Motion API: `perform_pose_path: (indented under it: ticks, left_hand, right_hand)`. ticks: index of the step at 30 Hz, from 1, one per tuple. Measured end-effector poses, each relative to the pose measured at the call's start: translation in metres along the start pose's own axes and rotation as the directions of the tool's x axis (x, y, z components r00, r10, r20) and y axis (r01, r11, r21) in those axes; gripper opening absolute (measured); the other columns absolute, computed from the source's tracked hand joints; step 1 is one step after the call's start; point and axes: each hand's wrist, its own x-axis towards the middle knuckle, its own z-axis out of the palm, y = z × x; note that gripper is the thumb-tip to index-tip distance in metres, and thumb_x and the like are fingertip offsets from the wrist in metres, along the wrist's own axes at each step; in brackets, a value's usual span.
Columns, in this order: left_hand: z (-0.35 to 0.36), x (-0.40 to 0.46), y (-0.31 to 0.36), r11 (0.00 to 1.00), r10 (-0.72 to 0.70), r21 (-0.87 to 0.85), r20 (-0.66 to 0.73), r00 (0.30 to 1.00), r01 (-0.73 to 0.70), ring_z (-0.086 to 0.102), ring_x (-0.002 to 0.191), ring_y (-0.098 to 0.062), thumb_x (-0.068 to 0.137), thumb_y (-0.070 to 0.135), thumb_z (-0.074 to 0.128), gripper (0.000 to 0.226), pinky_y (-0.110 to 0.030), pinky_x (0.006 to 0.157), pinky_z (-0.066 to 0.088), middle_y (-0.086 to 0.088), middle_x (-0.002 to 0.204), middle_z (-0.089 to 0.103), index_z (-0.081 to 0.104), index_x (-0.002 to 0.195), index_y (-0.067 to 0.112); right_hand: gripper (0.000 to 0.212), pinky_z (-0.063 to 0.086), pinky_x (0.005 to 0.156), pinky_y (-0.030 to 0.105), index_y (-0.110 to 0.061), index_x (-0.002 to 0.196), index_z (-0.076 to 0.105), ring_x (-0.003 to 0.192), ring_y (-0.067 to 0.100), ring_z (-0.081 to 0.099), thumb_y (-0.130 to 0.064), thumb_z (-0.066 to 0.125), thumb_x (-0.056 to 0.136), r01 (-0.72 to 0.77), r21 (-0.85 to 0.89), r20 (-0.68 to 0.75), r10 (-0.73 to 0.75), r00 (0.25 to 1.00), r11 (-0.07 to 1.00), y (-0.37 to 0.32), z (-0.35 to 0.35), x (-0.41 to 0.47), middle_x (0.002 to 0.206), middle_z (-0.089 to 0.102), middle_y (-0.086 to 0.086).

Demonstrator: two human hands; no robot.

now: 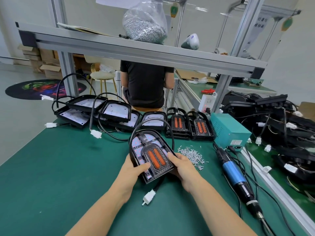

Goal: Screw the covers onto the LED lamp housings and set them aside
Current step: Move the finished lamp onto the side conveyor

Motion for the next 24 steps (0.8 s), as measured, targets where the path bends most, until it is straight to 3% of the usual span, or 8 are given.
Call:
perform_pose_path:
  ticks: [3,5,7,12,16,20,24]
  left_hand:
    - [0.001,0.001,0.003,1.000,-0.012,0.010,-0.004,1.000,0.013,0.060,0.114,-0.025,0.089,-0.003,0.055,0.042,-0.041,0.102,0.044,-0.005,0.120,0.067,0.052,0.126,0.015]
    - [0.001,0.002,0.008,0.999,-0.036,-0.018,0.005,0.999,0.036,0.063,0.108,-0.024,0.091,-0.002,0.051,0.037,-0.036,0.091,0.049,-0.006,0.116,0.069,0.055,0.122,0.016]
    - [0.001,0.004,0.013,0.999,-0.033,-0.030,0.024,0.999,0.033,0.065,0.104,-0.023,0.091,-0.001,0.050,0.035,-0.033,0.083,0.050,-0.006,0.114,0.070,0.057,0.120,0.017]
    - [0.011,0.008,0.020,0.998,-0.017,-0.057,0.134,0.991,0.025,0.068,0.099,-0.022,0.088,0.002,0.052,0.036,-0.030,0.076,0.054,-0.005,0.112,0.070,0.060,0.119,0.017]
    - [0.028,0.011,0.028,0.997,-0.009,-0.075,0.200,0.980,0.024,0.069,0.090,-0.018,0.083,0.006,0.055,0.036,-0.024,0.065,0.055,-0.004,0.109,0.071,0.065,0.114,0.022]
    - [0.048,0.015,0.035,0.999,-0.017,-0.040,0.269,0.963,0.029,0.068,0.098,-0.020,0.090,0.007,0.051,0.034,-0.032,0.079,0.052,-0.003,0.112,0.070,0.060,0.120,0.021]
    - [0.067,0.014,0.041,1.000,-0.004,0.002,0.385,0.923,0.004,0.062,0.110,-0.023,0.083,0.013,0.063,0.045,-0.040,0.096,0.044,-0.001,0.119,0.067,0.055,0.126,0.023]
  right_hand:
    - [0.030,0.053,0.089,0.036,-0.011,0.117,0.063,0.095,0.021,0.065,-0.033,0.053,0.099,-0.025,0.012,-0.007,0.025,1.000,1.000,-0.001,0.005,-0.009,0.109,0.071,0.006]
    - [0.029,0.056,0.077,0.035,-0.011,0.116,0.064,0.088,0.019,0.066,-0.031,0.049,0.101,-0.036,0.086,0.020,0.034,0.999,0.996,0.002,0.006,-0.018,0.103,0.073,0.006]
    - [0.027,0.056,0.081,0.039,-0.012,0.117,0.064,0.088,0.021,0.065,-0.028,0.048,0.101,-0.042,0.190,0.052,0.033,0.998,0.981,0.004,0.005,-0.029,0.103,0.073,0.007]
    - [0.022,0.055,0.086,0.049,-0.018,0.117,0.059,0.092,0.025,0.067,-0.028,0.051,0.099,-0.010,0.299,0.153,-0.038,0.987,0.954,0.000,-0.002,-0.055,0.113,0.071,0.009]
    - [0.040,0.056,0.085,0.051,-0.021,0.124,0.056,0.097,0.026,0.068,-0.036,0.057,0.087,0.101,0.353,0.114,-0.150,0.982,0.930,-0.004,-0.006,-0.072,0.119,0.069,0.011]
    - [0.031,0.059,0.073,0.042,-0.017,0.126,0.058,0.092,0.022,0.071,-0.025,0.048,0.098,0.256,0.406,-0.023,-0.270,0.962,0.877,-0.009,-0.013,-0.084,0.115,0.071,0.011]
    - [0.029,0.060,0.069,0.040,-0.012,0.125,0.059,0.091,0.023,0.070,-0.020,0.046,0.101,0.333,0.433,-0.149,-0.298,0.943,0.837,-0.013,-0.025,-0.092,0.115,0.070,0.014]
